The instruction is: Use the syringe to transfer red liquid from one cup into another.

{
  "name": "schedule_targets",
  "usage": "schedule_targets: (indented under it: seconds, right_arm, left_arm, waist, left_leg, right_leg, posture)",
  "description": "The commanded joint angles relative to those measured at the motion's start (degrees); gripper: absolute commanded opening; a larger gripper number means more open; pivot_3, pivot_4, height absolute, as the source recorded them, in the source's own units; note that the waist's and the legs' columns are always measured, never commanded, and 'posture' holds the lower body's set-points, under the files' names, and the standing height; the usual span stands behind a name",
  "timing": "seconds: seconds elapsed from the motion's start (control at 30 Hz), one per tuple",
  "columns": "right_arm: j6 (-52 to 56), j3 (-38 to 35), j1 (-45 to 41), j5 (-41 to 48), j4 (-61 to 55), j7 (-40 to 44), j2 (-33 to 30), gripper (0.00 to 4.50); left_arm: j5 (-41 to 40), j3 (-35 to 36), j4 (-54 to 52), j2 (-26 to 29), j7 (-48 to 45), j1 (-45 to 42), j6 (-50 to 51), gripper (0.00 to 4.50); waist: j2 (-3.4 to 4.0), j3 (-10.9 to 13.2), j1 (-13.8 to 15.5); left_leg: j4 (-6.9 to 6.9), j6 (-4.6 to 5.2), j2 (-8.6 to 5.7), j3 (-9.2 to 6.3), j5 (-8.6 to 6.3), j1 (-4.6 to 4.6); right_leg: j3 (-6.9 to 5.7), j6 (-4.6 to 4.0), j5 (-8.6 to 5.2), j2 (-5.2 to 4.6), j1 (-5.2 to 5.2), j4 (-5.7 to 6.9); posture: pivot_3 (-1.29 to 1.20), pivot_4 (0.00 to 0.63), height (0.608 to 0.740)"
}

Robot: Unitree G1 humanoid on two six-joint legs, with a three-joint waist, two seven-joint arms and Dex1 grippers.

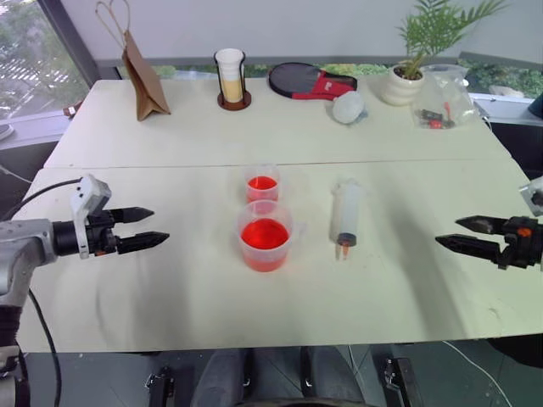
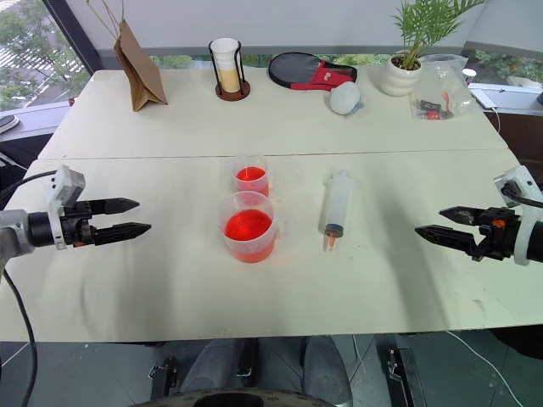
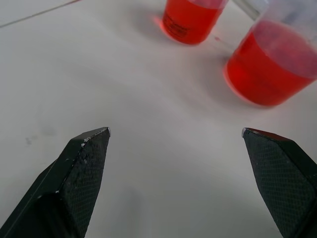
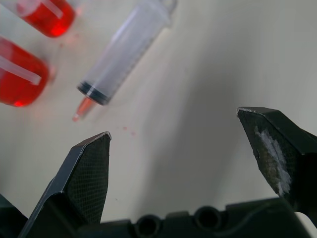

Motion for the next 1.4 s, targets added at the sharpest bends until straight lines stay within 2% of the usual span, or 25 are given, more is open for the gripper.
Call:
schedule_targets:
  seconds: [0.03,0.27,0.43,0.67,0.77,0.83,0.97,1.1,1.23,1.4]
  right_arm:
    - [-0.12,-1.15,0.38,0.91,-2.55,-1.14,1.42,4.49]
    - [-0.58,-0.56,-0.29,0.27,-2.77,-3.35,2.89,4.49]
    - [-1.4,1.44,-1.23,-0.89,-2.99,-4.55,2.92,4.49]
    - [3.83,4.47,-7.28,-1.21,-1.4,-9.14,2.35,4.49]
    - [8.92,8.08,-14.77,-1.09,1.13,-11.25,1.6,4.49]
    - [14.9,12.01,-23.5,-0.46,4.3,-11.92,1.35,4.49]
    - [26.24,25.36,-43.36,-4.09,14.04,-11.74,1.84,4.49]
    - [32.47,38.34,-61.52,-9.16,28.68,-10.34,7.63,4.49]
    - [34.53,47.96,-70.52,-12.22,39.19,-6.59,13.68,4.49]
    - [32.56,56.39,-74.98,-16.79,48.13,-3.33,20.6,4.49]
  left_arm:
    - [0.37,-0.37,-0.55,-0.05,-0.11,-1.84,-0.87,4.4]
    - [-0.74,0.13,-1.08,-1.15,0.35,-1.9,-0.24,4.4]
    - [0.85,-0.13,-1.06,-2.79,2.27,-2.56,-3.43,4.4]
    - [1.11,-0.98,-1.43,-4.42,2.93,-2.62,-4.06,4.4]
    - [1.49,-1.71,-1.2,-5.33,2.87,-4.19,-4.83,4.4]
    - [2.37,-3.34,-0.93,-5.29,2.29,-7.0,-4.98,4.4]
    - [3.12,-6.59,-0.61,-3.67,-1.19,-14.02,-3.7,4.4]
    - [4.57,-8.13,2.13,-2.88,-3.92,-19.21,-5.97,4.4]
    - [5.41,-7.93,3.18,-4.98,-2.34,-22.23,-8.41,4.4]
    - [3.73,-6.98,-2.22,-8.18,0.8,-21.86,-7.8,4.4]
  waist:
    - [0.0,0.0,0.04]
    - [0.01,0.0,-0.04]
    - [0.01,0.0,-0.04]
    - [0.01,0.0,-0.05]
    - [0.01,0.01,-0.1]
    - [0.03,0.02,-0.18]
    - [0.06,0.05,-0.28]
    - [0.08,0.04,-0.72]
    - [0.07,0.04,-0.43]
    - [0.07,0.04,-0.18]
  left_leg:
    - [0.0,0.0,0.0,0.0,0.0,0.0]
    - [-0.02,0.0,0.0,0.01,0.0,-0.01]
    - [-0.01,0.0,0.0,0.01,0.0,-0.01]
    - [-0.01,0.0,-0.01,0.02,0.0,-0.01]
    - [0.0,0.0,0.0,0.02,0.0,-0.01]
    - [0.04,-0.01,-0.01,0.03,0.01,-0.03]
    - [0.04,-0.04,0.0,0.05,0.03,-0.15]
    - [-0.03,-0.07,-0.01,0.1,0.04,-0.6]
    - [0.04,-0.55,-0.02,0.23,0.36,-1.17]
    - [0.37,-0.5,-0.06,0.24,0.36,-1.58]
  right_leg:
    - [0.0,0.0,0.0,-0.01,0.0,0.0]
    - [0.0,0.01,0.01,-0.01,-0.04,0.0]
    - [0.01,0.01,0.0,-0.01,-0.04,0.0]
    - [0.0,0.02,0.01,-0.01,-0.05,0.01]
    - [0.0,0.01,0.01,-0.01,-0.05,0.0]
    - [0.0,0.0,0.0,-0.01,-0.07,0.01]
    - [0.0,-0.02,0.01,0.0,-0.25,0.04]
    - [-0.02,0.06,0.06,0.0,-0.71,0.02]
    - [-0.08,0.16,0.15,0.03,-1.4,0.27]
    - [-0.16,0.18,0.16,0.06,-1.65,0.56]
  posture:
    - [0.0,0.15,0.74]
    - [0.0,0.15,0.74]
    - [0.0,0.15,0.74]
    - [0.0,0.15,0.74]
    - [0.0,0.15,0.74]
    - [0.0,0.15,0.74]
    - [0.0,0.15,0.74]
    - [0.0,0.15,0.74]
    - [0.0,0.15,0.74]
    - [0.0,0.15,0.74]
